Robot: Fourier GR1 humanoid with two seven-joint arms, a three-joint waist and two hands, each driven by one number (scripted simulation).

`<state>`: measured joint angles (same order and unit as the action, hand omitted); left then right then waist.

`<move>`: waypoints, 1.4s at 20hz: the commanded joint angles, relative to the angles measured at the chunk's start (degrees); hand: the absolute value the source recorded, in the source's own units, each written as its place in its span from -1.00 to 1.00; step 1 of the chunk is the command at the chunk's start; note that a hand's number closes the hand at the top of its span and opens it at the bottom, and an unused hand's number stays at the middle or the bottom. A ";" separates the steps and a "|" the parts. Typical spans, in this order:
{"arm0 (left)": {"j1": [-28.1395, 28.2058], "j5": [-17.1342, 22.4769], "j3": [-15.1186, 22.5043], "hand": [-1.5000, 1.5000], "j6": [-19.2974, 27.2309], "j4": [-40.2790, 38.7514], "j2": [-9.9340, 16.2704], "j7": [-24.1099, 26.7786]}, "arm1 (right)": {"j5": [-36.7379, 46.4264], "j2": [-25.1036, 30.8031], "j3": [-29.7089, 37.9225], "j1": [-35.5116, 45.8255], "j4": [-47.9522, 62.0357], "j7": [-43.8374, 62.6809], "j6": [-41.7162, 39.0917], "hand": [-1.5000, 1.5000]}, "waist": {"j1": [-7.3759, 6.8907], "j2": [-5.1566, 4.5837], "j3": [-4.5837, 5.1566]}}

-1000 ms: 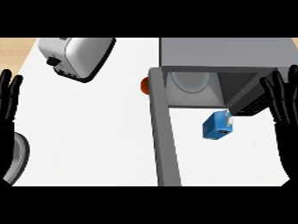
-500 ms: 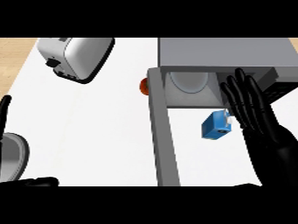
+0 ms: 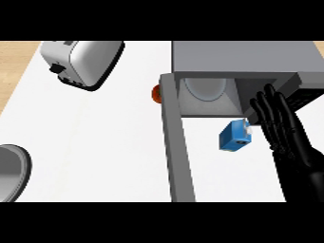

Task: Pick up the milk, place it into the microwave and close the microwave

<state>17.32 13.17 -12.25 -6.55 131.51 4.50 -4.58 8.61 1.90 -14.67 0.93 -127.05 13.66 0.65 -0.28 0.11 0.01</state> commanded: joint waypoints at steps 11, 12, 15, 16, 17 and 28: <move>6.70 5.27 -5.97 -1.00 -6.39 4.63 -2.76 -0.18 | 1.09 -1.05 2.22 -6.37 14.46 -14.50 0.56 -1.00 | 0.08 -0.06 -0.02; 8.28 10.32 -10.20 -1.00 -8.93 3.29 -1.19 1.41 | -0.82 0.13 4.95 -5.01 16.79 -14.84 -0.64 -1.00 | -0.13 -0.05 -0.01; 8.50 11.40 -11.82 -1.00 -10.12 3.50 -1.03 0.72 | -2.61 0.40 7.22 -5.39 18.57 -15.45 -1.22 -1.00 | -0.08 -0.04 -0.01; 5.39 11.17 -11.54 -1.00 -7.65 4.84 0.48 -3.61 | -3.20 0.37 8.88 -3.19 22.91 -17.65 -1.34 -1.00 | -0.02 -0.10 -0.03; 8.82 10.82 -11.37 -1.00 -8.53 7.32 -2.19 -1.40 | -0.63 -0.03 8.05 -4.53 23.50 -18.80 0.21 -1.00 | -0.20 -0.05 -0.03; 9.91 15.38 -15.53 -1.00 -12.35 7.73 -1.03 -2.92 | -1.67 1.92 15.93 -0.73 38.92 -28.52 1.31 -1.00 | -0.21 -0.06 -0.03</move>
<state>27.43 23.18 -24.84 -18.68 134.75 2.36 -4.90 5.93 3.32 -0.22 -2.00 -91.90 -13.92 0.94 -0.53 0.05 -0.03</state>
